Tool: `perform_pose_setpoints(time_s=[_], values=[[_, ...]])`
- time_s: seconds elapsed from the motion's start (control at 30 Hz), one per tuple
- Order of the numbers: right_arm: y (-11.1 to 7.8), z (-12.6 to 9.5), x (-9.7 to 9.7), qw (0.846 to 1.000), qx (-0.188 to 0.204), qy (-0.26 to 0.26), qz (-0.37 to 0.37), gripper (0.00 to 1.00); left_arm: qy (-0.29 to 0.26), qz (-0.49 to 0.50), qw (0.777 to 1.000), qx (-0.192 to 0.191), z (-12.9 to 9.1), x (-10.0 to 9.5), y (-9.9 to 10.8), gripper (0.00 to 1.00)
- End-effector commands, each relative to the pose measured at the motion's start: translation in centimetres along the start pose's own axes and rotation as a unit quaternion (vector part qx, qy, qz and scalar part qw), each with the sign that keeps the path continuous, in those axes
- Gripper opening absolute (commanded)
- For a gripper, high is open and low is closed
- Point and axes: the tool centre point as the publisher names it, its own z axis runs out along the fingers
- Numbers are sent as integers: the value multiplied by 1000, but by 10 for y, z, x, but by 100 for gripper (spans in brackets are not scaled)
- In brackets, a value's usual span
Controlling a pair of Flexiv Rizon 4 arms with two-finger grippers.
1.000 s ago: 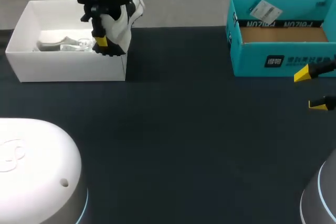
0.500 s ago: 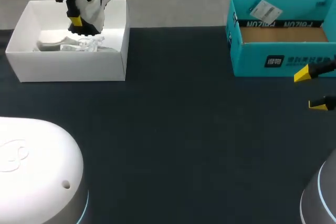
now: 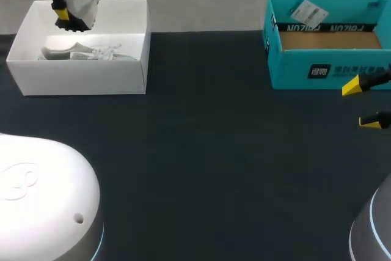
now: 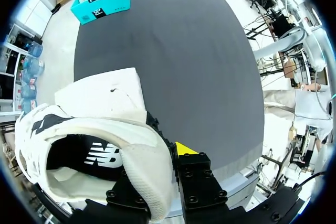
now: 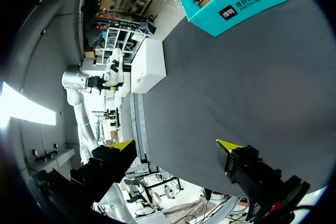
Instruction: Take the shoe out of the shoebox, open the shoe tongue, remove and reinsert the insole, then place the shoe into the shoebox
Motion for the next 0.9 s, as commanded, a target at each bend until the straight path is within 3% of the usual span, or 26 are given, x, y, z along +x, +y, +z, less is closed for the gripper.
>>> perform_pose_setpoints(time_s=[0.03, 0.1, 0.8, 0.83, 0.9], values=[[-2, 0, 0, 1000, -2, -1, 1, 100, 28, -20, 999, 20, -1, -28, 27, 0], [-2, 0, 0, 1000, -2, -1, 1, 100, 29, -33, 999, 24, -1, -33, 37, 0], [-2, 0, 0, 1000, -2, -1, 1, 100, 29, -33, 999, 24, -1, -33, 37, 0], [-2, 0, 0, 1000, -2, -1, 1, 100, 19, -16, 1000, 3, 1, -31, 37, 0], [-2, 0, 0, 1000, -2, -1, 1, 100, 24, -1, 1000, 5, 3, -30, 42, 0]])
